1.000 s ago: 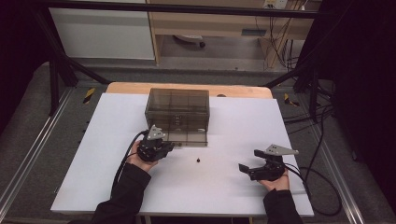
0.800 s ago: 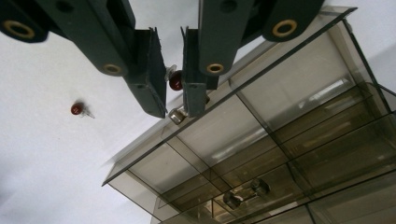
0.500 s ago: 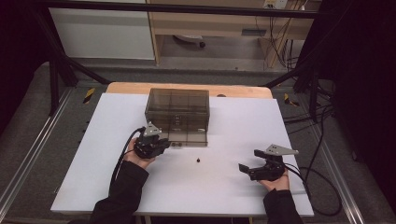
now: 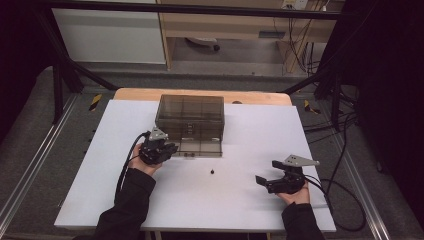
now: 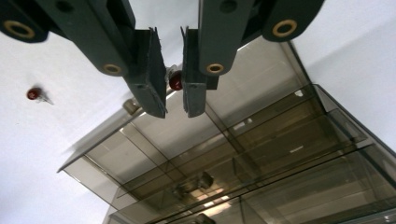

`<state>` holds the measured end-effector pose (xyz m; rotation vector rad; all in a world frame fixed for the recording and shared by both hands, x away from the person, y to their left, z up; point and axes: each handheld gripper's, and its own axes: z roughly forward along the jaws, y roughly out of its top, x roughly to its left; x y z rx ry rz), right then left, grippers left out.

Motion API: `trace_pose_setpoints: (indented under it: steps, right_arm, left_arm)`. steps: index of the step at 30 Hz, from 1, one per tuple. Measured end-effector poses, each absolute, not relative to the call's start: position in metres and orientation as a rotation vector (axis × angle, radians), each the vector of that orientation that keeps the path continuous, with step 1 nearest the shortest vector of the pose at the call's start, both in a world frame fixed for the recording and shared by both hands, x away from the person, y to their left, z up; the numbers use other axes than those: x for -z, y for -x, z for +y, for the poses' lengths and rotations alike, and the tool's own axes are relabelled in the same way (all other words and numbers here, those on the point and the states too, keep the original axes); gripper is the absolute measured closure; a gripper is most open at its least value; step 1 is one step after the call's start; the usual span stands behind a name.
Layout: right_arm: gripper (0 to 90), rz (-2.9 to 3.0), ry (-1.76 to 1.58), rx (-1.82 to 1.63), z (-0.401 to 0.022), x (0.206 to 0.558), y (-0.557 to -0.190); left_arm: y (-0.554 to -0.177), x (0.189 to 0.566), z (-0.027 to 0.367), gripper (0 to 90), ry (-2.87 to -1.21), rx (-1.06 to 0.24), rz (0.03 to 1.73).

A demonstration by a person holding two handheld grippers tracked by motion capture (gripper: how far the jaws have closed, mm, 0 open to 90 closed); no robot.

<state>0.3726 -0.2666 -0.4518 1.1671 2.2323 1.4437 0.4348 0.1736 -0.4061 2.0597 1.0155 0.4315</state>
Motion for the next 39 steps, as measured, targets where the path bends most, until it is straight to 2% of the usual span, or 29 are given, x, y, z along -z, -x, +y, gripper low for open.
trace_pose_setpoints:
  steps: [39]
  right_arm:
    - [0.6,2.234,-1.166,-1.44,-0.267,0.452,-0.373]
  left_arm:
    - [-0.468,0.435,0.191,78.8,-2.07,-0.491,1.145]
